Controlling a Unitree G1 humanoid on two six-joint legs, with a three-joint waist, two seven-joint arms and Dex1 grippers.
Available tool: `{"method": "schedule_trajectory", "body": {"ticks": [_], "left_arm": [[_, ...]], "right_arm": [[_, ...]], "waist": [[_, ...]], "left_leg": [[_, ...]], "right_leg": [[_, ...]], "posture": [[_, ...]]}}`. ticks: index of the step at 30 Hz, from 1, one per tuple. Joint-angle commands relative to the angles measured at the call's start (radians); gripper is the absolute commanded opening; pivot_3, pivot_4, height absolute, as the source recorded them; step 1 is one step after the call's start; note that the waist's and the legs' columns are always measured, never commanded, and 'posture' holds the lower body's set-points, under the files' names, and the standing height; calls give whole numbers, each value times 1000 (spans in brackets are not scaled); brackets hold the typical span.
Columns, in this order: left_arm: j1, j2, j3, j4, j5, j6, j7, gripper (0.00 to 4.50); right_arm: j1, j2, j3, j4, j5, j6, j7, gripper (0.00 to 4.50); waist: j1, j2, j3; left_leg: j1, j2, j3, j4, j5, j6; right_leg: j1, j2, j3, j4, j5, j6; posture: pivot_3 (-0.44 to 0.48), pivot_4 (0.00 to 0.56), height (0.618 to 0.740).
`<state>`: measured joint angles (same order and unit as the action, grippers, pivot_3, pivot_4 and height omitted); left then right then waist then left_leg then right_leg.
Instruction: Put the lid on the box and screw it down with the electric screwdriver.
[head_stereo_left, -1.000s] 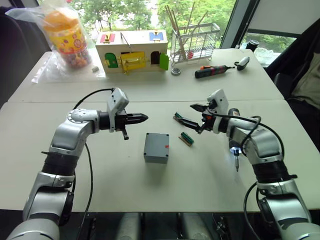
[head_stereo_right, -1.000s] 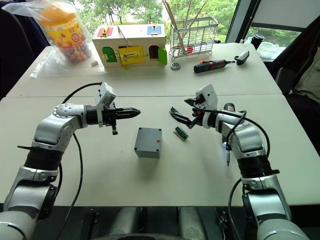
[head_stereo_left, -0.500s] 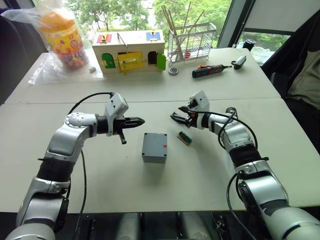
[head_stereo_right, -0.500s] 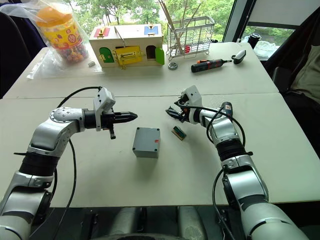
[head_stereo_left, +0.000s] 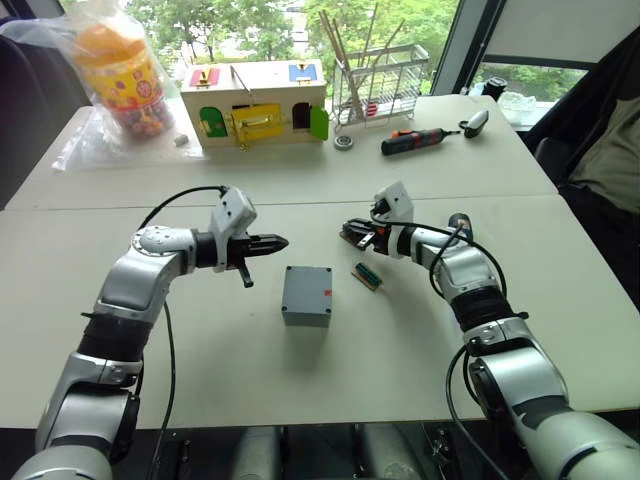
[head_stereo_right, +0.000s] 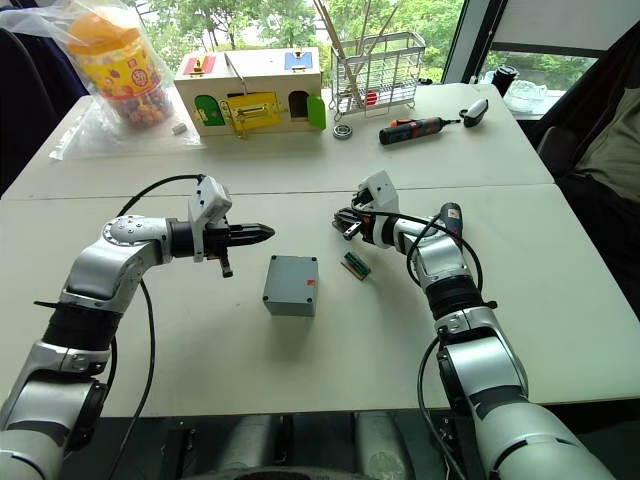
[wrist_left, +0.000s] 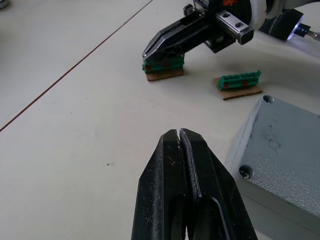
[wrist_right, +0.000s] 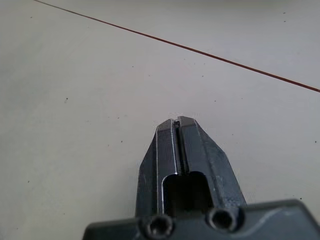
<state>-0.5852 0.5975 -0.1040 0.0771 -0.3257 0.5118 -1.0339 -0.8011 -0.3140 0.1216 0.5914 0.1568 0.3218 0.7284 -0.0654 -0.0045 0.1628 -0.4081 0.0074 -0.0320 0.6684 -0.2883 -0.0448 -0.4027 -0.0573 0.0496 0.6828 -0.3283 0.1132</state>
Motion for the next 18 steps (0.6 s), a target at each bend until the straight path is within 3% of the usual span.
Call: {"method": "schedule_trajectory", "body": {"ticks": [1,18], "left_arm": [[1,5,8,-16,2,-18,-5,0],[11,-12,11,-38,-5,-1,6,0]], "right_arm": [[-25,6,-24,-16,0,-16,-4,17],[-25,-18,-69,-80,16,-30,27,17]], "waist": [[-4,0,0],[-4,0,0]], "left_leg": [[0,0,0,0,0,0],[0,0,0,0,0,0]], "right_leg": [[0,0,0,0,0,0],[0,0,0,0,0,0]], "posture": [[0,150,736],[0,150,736]]}}
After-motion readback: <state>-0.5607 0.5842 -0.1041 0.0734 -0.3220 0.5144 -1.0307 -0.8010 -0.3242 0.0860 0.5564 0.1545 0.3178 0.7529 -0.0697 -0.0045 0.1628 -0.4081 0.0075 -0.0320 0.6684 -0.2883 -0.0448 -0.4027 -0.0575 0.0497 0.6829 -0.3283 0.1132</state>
